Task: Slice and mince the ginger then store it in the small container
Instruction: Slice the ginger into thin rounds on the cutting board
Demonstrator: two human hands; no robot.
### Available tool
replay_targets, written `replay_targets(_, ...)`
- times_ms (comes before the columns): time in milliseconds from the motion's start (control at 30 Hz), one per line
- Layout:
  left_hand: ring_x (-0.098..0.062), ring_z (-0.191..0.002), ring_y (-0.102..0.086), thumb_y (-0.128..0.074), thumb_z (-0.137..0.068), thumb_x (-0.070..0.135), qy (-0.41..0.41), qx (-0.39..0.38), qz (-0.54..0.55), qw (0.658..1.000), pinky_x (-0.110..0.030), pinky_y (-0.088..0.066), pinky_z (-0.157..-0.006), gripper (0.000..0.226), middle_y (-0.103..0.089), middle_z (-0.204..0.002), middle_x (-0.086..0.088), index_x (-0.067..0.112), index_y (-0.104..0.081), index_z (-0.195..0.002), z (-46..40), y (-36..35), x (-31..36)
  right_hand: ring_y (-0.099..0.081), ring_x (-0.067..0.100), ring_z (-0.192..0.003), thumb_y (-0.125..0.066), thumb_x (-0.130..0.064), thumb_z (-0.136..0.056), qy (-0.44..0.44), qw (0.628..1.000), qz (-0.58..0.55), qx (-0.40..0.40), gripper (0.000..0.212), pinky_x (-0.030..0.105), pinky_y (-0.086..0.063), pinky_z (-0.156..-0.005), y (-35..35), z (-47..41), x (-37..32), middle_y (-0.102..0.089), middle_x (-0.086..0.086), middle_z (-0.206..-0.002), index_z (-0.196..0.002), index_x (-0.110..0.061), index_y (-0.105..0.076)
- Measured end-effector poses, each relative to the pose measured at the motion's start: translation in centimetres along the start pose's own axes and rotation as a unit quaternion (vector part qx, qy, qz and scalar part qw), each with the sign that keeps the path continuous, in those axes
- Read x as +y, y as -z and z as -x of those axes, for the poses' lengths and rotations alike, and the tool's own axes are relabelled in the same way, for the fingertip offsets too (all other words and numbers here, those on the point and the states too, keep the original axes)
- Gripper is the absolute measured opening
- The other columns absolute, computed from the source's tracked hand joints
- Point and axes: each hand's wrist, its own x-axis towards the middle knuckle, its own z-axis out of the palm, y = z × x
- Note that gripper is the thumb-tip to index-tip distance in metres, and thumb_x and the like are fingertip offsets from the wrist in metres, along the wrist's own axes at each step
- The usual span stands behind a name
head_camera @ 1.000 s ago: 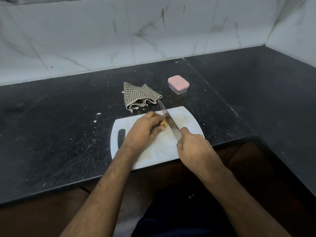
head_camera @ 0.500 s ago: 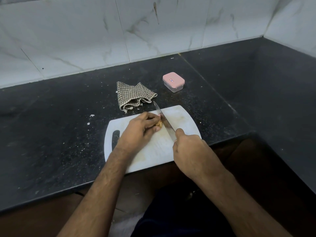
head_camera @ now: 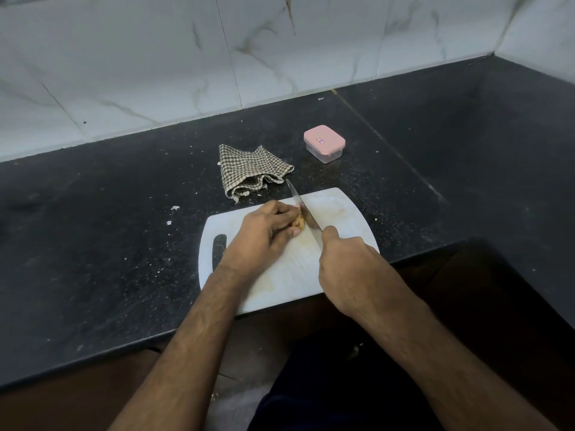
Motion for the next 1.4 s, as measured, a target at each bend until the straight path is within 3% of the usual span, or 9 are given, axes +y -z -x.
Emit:
replay_targets(267, -0.004, -0.109, -0.06, -0.074, -0.093, 0.013, 0.003, -0.005, -0.011, 1.0, -0.012, -0.043, -0.1, 0.04, -0.065, -0.117, 0.005, 0.009, -0.068, -0.132, 0.1, 0.4, -0.2, -0.047, 0.023, -0.081, -0.035, -0.009, -0.095, -0.027, 1.0, 0.0, -0.017, 0.016, 0.038, -0.044, -0.067, -0.4, -1.0, -1.1, -0.035, 0.0, -0.073, -0.107, -0.02, -0.035)
replay_targets(433, -0.002, -0.111, -0.06, -0.074, -0.093, 0.013, 0.009, -0.005, -0.003, 1.0, -0.008, -0.04, -0.101, 0.04, -0.064, -0.12, 0.008, 0.01, -0.068, -0.133, 0.4, 0.3, -0.1, -0.047, 0.022, -0.083, -0.035, -0.012, -0.097, -0.027, 0.999, 0.001, -0.023, 0.028, 0.038, -0.044, -0.068, -1.0, -1.8, -0.9, -0.037, -0.001, -0.076, -0.123, -0.018, -0.042)
replay_targets(567, 0.001, -0.113, -0.063, -0.074, -0.089, 0.011, 0.034, 0.013, 0.05, 0.998, -0.021, -0.049, -0.105, 0.039, -0.069, -0.12, 0.007, 0.009, -0.071, -0.128, 0.4, 0.7, 0.1, -0.058, 0.026, -0.091, -0.032, -0.02, -0.102, -0.017, 0.999, -0.035, -0.018, 0.02, 0.038, -0.047, -0.07, -0.2, -1.1, 0.4, -0.049, 0.002, -0.084, -0.118, -0.017, -0.044)
replay_targets(733, -0.01, -0.119, -0.059, -0.071, -0.086, 0.031, 0.046, 0.003, 0.066, 0.997, -0.036, -0.052, -0.104, 0.035, -0.058, -0.123, 0.014, 0.02, -0.073, -0.119, 0.2, 0.9, -0.1, -0.058, 0.031, -0.085, -0.033, -0.023, -0.103, -0.009, 0.997, -0.061, 0.037, 0.008, 0.037, -0.043, -0.068, 0.2, 0.8, 2.2, -0.048, 0.002, -0.075, -0.097, -0.019, -0.034)
replay_targets(800, -0.011, -0.116, -0.056, -0.075, -0.089, 0.035, 0.05, 0.0, 0.059, 0.997, -0.033, -0.052, -0.1, 0.03, -0.05, -0.114, 0.017, 0.026, -0.073, -0.117, 0.2, 0.7, -0.1, -0.058, 0.03, -0.083, -0.032, -0.024, -0.103, -0.011, 0.997, -0.059, 0.045, 0.009, 0.037, -0.044, -0.068, 0.1, 1.2, 2.5, -0.049, 0.002, -0.075, -0.095, -0.02, -0.033)
replay_targets(900, -0.005, -0.1, -0.059, -0.072, -0.092, 0.02, 0.043, 0.001, 0.036, 0.998, -0.021, -0.05, -0.087, 0.027, -0.055, -0.104, 0.015, 0.023, -0.073, -0.119, 0.3, 0.6, 0.2, -0.058, 0.028, -0.08, -0.033, -0.027, -0.104, -0.003, 0.998, -0.051, 0.043, 0.011, 0.036, -0.044, -0.068, -0.4, 1.6, 2.6, -0.05, 0.0, -0.075, -0.096, -0.02, -0.036)
replay_targets(1100, -0.005, -0.102, -0.066, -0.067, -0.085, 0.019, 0.091, -0.001, 0.066, 0.994, -0.034, -0.055, -0.095, 0.031, -0.071, -0.106, 0.014, 0.025, -0.066, -0.115, 0.7, 1.0, 0.7, -0.06, 0.023, -0.078, -0.033, -0.027, -0.104, 0.005, 0.998, -0.028, 0.053, 0.01, 0.036, -0.043, -0.064, -0.8, 1.8, 2.1, -0.055, -0.001, -0.078, -0.1, -0.02, -0.039)
replay_targets(1300, -0.004, -0.099, -0.064, -0.074, -0.091, 0.018, 0.072, 0.018, 0.071, 0.995, -0.022, -0.053, -0.09, 0.022, -0.068, -0.104, 0.012, 0.021, -0.073, -0.113, 0.5, 1.2, 0.6, -0.053, 0.022, -0.073, -0.032, -0.026, -0.104, 0.008, 0.998, -0.021, 0.057, 0.007, 0.035, -0.039, -0.063, -0.6, 2.1, 1.9, -0.048, -0.004, -0.073, -0.1, -0.022, -0.036)
replay_targets(1400, -0.006, -0.098, -0.064, -0.074, -0.092, 0.017, 0.055, 0.018, 0.068, 0.996, -0.024, -0.053, -0.09, 0.023, -0.067, -0.104, 0.011, 0.018, -0.074, -0.115, 0.4, 1.1, 0.4, -0.052, 0.021, -0.074, -0.032, -0.024, -0.104, 0.009, 0.999, -0.014, 0.05, 0.004, 0.035, -0.04, -0.063, -0.8, 2.3, 1.7, -0.047, -0.004, -0.074, -0.101, -0.022, -0.034)
